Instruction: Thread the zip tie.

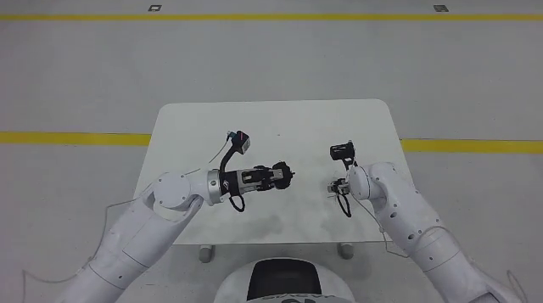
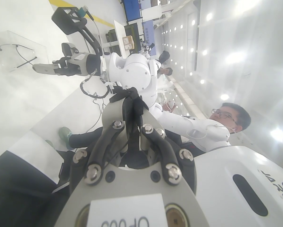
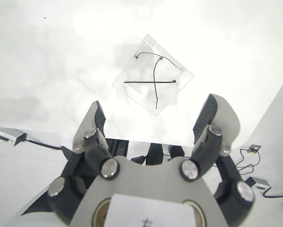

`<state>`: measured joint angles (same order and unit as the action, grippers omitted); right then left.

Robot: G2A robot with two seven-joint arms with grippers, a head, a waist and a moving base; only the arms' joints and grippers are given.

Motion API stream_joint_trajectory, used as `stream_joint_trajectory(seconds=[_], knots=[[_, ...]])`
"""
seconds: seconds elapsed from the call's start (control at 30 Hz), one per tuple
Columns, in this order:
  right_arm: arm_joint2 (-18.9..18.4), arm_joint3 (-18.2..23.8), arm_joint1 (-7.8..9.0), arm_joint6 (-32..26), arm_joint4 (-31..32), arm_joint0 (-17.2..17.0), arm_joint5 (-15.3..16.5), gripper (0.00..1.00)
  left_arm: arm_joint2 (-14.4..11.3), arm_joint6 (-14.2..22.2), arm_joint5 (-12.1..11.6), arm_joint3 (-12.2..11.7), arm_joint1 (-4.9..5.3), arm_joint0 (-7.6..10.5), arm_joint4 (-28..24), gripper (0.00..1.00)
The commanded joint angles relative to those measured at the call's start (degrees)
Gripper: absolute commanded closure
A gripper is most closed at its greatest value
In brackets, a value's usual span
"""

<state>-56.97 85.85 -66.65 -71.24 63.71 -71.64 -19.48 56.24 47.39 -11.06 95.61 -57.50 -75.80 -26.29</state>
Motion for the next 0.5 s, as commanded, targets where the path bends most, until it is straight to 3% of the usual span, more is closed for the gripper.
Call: stream_joint_trajectory(seconds=[0.0,0.47], knots=[[-0.85,-0.01,-0.38,0.95,0.45,0.18,0.00,0.00,0.00,0.00,0.00,0.00,0.00,0.00,0.00,1.00],[-1.35,-0.19,-0.88,1.93,0.63,-0.40,0.00,0.00,0.00,0.00,0.00,0.00,0.00,0.00,0.00,1.00]])
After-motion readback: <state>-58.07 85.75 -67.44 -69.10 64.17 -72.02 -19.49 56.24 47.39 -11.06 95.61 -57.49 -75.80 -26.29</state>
